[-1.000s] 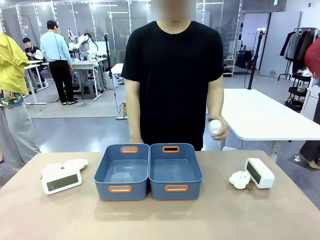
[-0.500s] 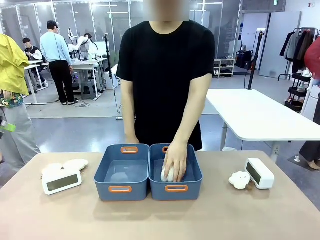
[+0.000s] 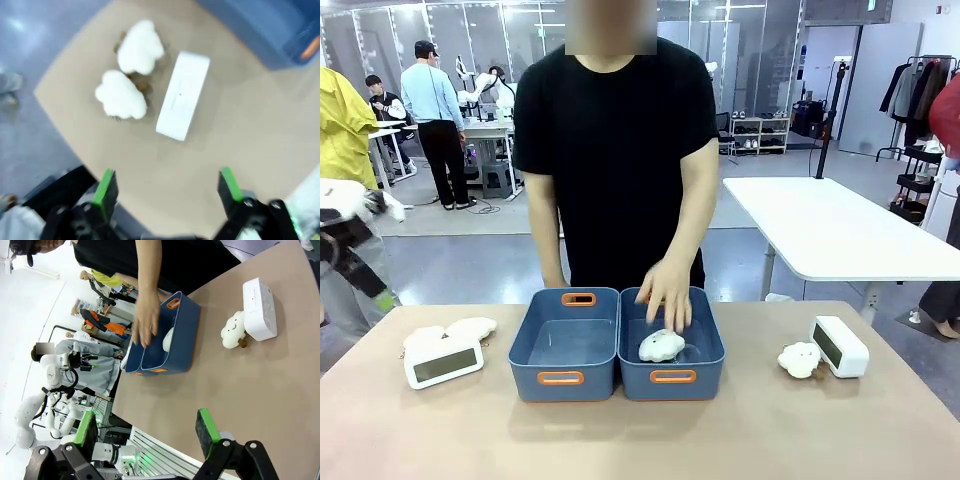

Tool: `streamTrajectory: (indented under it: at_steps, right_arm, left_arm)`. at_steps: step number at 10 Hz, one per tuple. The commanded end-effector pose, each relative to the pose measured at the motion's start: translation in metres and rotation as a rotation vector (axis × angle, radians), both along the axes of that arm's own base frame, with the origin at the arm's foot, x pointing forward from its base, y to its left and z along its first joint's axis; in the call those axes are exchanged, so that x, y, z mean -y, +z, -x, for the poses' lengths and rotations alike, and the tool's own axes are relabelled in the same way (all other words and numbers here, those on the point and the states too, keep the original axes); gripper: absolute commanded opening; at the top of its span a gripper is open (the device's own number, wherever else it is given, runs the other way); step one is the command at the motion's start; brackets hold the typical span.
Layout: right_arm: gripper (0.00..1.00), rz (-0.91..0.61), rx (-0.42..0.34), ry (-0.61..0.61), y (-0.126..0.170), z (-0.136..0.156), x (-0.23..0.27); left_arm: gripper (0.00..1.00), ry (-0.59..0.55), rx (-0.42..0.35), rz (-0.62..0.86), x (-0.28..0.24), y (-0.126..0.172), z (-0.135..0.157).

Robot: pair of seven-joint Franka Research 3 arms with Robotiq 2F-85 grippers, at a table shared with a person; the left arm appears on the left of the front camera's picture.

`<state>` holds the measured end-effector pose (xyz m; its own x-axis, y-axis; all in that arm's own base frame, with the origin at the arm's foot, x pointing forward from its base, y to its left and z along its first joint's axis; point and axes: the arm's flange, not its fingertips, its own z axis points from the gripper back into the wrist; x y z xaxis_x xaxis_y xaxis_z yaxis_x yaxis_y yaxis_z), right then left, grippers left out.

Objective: Sort the digital clocks into the basket.
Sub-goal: Pick up the Digital clock from the table and place it into the empty Plastic storage basket.

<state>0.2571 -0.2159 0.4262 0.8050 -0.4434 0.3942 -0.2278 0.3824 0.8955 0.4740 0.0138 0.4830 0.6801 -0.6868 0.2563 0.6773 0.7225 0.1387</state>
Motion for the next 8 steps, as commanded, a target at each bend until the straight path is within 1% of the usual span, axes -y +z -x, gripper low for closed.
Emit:
streamTrajectory:
  at_steps: [1, 3, 4, 5, 6, 7, 8]
  right_arm:
    - [1.00, -0.004, 0.008, 0.007, 0.001, -0.001, -0.001]
    - [1.00, -0.004, 0.008, 0.007, 0.001, -0.001, -0.001]
    - [1.00, -0.004, 0.008, 0.007, 0.001, -0.001, -0.001]
    - [1.00, -0.004, 0.008, 0.007, 0.001, -0.001, -0.001]
    - [1.00, -0.004, 0.008, 0.007, 0.001, -0.001, -0.001]
    - [1.00, -0.004, 0.008, 0.007, 0.001, -0.001, -0.001]
    - [1.00, -0.004, 0.008, 0.007, 0.001, -0.001, -0.001]
  left_arm:
    - [1.00, -0.045, -0.105, -0.059, 0.016, -0.026, -0.016]
    - [1.00, -0.162, -0.127, -0.141, 0.040, -0.059, -0.017]
    - [1.00, -0.201, -0.138, -0.131, 0.048, -0.071, -0.022]
    - [1.00, -0.215, -0.152, -0.136, 0.052, -0.082, -0.027]
    - [1.00, -0.234, -0.142, -0.135, 0.056, -0.092, -0.031]
    - [1.00, -0.246, -0.092, -0.155, 0.062, -0.099, -0.039]
    - [1.00, -0.257, -0.095, -0.161, 0.067, -0.103, -0.046]
